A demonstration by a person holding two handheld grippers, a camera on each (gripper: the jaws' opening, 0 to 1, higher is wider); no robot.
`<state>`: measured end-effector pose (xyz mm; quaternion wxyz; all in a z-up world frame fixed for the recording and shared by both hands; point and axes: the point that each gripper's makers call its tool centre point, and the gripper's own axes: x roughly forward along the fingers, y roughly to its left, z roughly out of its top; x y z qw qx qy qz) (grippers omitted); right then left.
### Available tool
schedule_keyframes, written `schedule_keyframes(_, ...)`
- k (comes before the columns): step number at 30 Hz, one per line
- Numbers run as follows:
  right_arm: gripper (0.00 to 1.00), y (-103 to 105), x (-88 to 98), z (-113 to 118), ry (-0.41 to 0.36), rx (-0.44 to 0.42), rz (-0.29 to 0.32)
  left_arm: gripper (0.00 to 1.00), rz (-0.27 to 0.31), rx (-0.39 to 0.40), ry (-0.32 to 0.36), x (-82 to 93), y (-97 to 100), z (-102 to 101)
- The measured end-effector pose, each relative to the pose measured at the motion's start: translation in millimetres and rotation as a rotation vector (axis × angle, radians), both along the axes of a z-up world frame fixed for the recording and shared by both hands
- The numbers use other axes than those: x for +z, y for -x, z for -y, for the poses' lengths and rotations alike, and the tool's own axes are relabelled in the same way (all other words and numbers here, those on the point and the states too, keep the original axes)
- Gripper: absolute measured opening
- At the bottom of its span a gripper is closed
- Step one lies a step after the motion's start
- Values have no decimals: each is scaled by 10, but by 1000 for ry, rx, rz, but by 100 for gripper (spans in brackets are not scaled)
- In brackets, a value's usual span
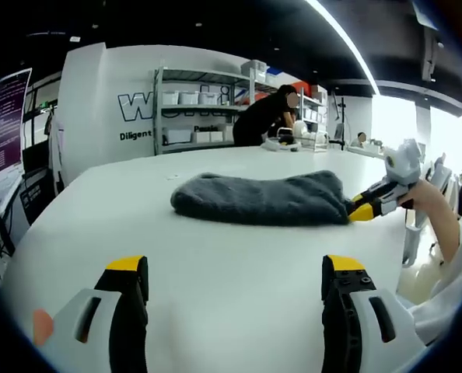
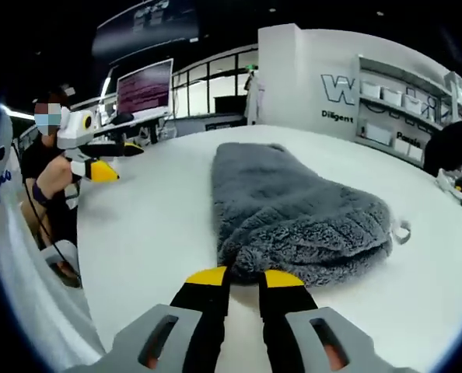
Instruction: Open the folded towel by lifting each exposed corner and separating the folded layers until the towel lies flat within the target outline without major curled edges
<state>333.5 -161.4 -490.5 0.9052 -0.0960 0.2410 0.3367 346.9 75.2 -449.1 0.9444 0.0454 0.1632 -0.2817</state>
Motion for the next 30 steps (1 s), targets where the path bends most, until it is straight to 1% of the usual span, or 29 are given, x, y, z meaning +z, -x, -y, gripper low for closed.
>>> schedule_keyframes(2, 12, 17, 4, -139, 8, 44, -4, 91, 2, 5, 5, 1, 15, -6)
schedule_keyframes(5, 12, 71, -17, -360, 39, 136, -5, 91, 5, 16, 20, 1, 24, -15)
schedule_keyframes(8, 12, 99, -38, -591, 66, 201, 4, 91, -1, 15, 10, -5, 50, -29)
schedule_keyframes(10, 11, 114, -34, -741, 62, 231, 5, 91, 9, 14, 3, 24, 79, -56)
schedule_keyframes(13, 10, 127, -27, -961, 54, 269, 9, 91, 19, 25, -5, 52, 104, -130)
schedule_keyframes(15, 7, 124, -10, -1112, 40, 279, 14, 91, 24, 41, -12, 54, 117, -201)
schedule_keyframes(17, 6, 147, 3, -1295, 24, 316, 17, 91, 24, 63, -22, 35, 125, -276)
schedule_keyframes(20, 6, 149, -11, -1468, 26, 346, 18, 91, 24, 85, -43, -18, 133, -361)
schedule_keyframes(23, 6, 139, -35, -1621, 25, 372, 15, 91, 10, 89, -44, -48, 132, -396)
schedule_keyframes(28, 6, 125, -45, -1863, 0, 410, -1, 91, 16, 91, -51, -30, 153, -470)
schedule_keyframes(30, 6, 100, -38, -1976, -26, 423, -4, 91, 11, 97, -56, -35, 161, -517)
